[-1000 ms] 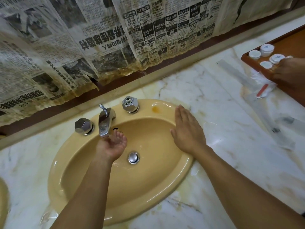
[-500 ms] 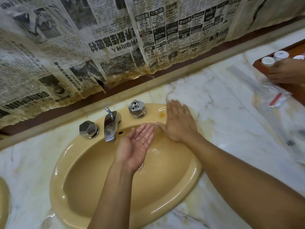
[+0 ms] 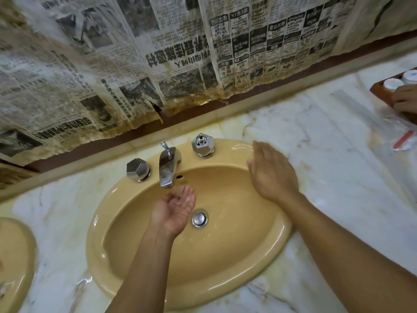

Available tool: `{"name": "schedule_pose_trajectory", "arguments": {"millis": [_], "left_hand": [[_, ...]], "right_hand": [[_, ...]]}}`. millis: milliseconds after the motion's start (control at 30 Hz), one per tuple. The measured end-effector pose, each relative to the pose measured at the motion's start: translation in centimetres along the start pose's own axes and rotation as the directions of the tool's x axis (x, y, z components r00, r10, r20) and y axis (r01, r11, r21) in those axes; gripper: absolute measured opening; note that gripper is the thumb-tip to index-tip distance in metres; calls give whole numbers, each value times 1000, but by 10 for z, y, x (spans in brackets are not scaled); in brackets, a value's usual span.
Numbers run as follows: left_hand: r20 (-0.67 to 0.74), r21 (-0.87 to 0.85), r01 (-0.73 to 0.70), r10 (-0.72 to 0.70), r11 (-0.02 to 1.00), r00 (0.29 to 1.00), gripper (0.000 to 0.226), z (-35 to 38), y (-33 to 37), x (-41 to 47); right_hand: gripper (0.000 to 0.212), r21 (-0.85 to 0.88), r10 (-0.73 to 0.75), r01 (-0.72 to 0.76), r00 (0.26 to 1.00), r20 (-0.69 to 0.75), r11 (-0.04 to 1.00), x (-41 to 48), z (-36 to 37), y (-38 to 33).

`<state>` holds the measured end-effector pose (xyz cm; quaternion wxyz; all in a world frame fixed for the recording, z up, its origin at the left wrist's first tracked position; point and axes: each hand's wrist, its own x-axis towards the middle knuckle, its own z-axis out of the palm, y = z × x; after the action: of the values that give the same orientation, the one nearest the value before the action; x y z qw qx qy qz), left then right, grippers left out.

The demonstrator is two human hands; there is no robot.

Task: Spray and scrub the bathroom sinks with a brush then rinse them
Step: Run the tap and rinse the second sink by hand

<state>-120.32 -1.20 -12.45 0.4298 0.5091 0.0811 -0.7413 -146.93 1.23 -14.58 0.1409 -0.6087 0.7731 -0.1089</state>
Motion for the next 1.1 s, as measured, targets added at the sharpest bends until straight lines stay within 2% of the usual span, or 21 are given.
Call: {"name": "schedule_pose_trajectory", "arguments": {"millis": [133, 267, 333, 400, 467, 533, 633, 767, 867, 933, 1000, 1033, 1067, 1100], "left_hand": [[-27, 31, 18, -17, 999, 999, 29, 14, -7, 9], [-79, -3, 21, -21, 1000, 997, 26, 24, -16, 19], [-54, 1, 46, -46, 999, 997, 29, 36, -25, 20], [66, 73, 62, -66, 995, 996, 34, 55, -34, 16], [251, 197, 43, -93, 979, 963, 37, 79, -44, 1], [321, 325, -30, -81, 945, 944, 40, 95, -53, -9], [227, 399, -145, 56, 905, 972, 38, 80, -56, -10], [86, 328, -161, 140, 931, 986, 35, 25, -42, -8], [-11, 326, -199, 215, 924, 977, 32, -15, -28, -10], [-39, 361, -218, 249, 907, 968, 29, -39, -22, -13], [-55, 465, -243, 301, 852, 952, 28, -62, -19, -20], [-57, 547, -269, 356, 793, 933, 28, -74, -17, -24], [-41, 651, -305, 433, 696, 900, 28, -88, -15, -27], [11, 755, -348, 520, 556, 854, 27, -102, -14, -31]], "right_hand": [[79, 70, 66, -68, 997, 33, 995, -51, 1, 29], [79, 88, 58, -56, 998, -19, 994, -59, 10, 33], [80, 65, 71, -69, 997, -28, 995, -56, 14, 31], [84, 19, 71, -70, 997, -42, 997, -55, 19, 27], [87, -44, 74, -76, 996, -56, 996, -54, 23, 21], [86, -108, 56, -59, 998, -32, 992, -47, 21, 16], [88, -184, -101, 105, 994, 32, 977, -12, 10, 1], [120, -269, -238, 261, 964, 115, 927, 44, 3, -30], [123, -297, -242, 267, 963, 117, 917, 51, 5, -37], [118, -245, -205, 222, 974, 91, 944, 43, 4, -31], [111, -127, -118, 126, 991, 65, 984, 27, 4, -21], [108, -89, -63, 67, 997, 47, 994, 15, 6, -16], [105, -70, -2, 3, 1000, 26, 998, -1, 7, -10], [101, -55, 59, -59, 998, 3, 997, -18, 8, -4]]}}
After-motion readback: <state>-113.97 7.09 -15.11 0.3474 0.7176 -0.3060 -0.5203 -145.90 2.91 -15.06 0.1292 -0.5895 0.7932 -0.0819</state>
